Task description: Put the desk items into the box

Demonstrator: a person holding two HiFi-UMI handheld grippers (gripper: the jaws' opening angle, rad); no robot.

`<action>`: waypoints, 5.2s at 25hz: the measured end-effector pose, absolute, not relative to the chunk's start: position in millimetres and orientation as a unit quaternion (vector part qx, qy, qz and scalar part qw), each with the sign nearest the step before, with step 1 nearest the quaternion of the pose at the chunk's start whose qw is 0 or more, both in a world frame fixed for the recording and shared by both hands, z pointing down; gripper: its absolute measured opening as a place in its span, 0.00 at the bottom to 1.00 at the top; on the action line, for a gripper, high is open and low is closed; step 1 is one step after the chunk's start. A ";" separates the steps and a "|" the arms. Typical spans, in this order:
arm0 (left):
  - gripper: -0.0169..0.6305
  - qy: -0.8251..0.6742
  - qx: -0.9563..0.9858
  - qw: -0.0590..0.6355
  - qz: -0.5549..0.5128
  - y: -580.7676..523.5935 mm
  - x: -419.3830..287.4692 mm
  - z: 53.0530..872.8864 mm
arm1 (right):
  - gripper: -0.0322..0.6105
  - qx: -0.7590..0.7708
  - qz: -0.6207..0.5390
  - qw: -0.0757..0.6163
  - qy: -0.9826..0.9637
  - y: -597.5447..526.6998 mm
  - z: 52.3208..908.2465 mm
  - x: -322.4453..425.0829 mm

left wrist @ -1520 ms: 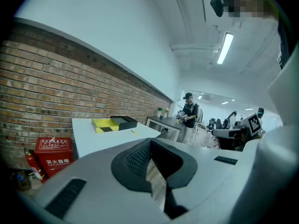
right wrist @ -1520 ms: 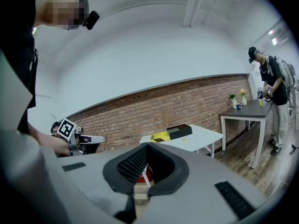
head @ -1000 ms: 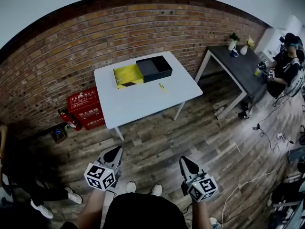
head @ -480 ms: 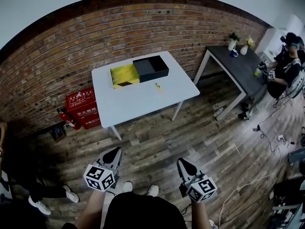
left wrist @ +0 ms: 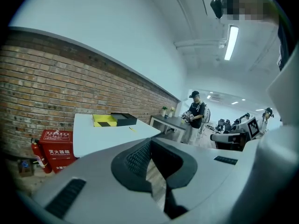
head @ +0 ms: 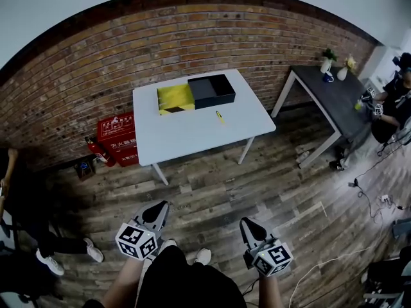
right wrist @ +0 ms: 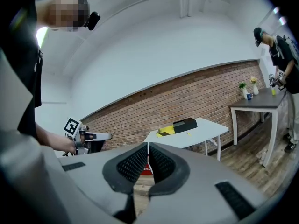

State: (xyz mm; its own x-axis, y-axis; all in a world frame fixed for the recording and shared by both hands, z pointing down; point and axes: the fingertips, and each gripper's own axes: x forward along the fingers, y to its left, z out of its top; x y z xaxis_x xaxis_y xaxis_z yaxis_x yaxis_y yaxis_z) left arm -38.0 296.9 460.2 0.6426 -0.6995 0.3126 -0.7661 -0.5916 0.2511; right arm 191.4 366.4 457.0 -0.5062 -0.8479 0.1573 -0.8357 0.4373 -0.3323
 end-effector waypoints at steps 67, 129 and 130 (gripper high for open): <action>0.05 -0.357 0.907 0.208 0.078 -55.7 -100.1 482.1 | 0.09 -0.536 -0.191 -0.008 0.822 4.9 461.5 113.0; 0.05 -0.362 0.879 0.262 0.166 -174.9 57.1 570.1 | 0.21 -0.472 -0.264 -0.338 0.770 -186.2 707.3 218.7; 0.05 -0.362 0.879 0.262 0.166 -174.8 56.3 570.1 | 0.21 -0.474 -0.268 -0.340 0.767 -185.6 709.4 219.3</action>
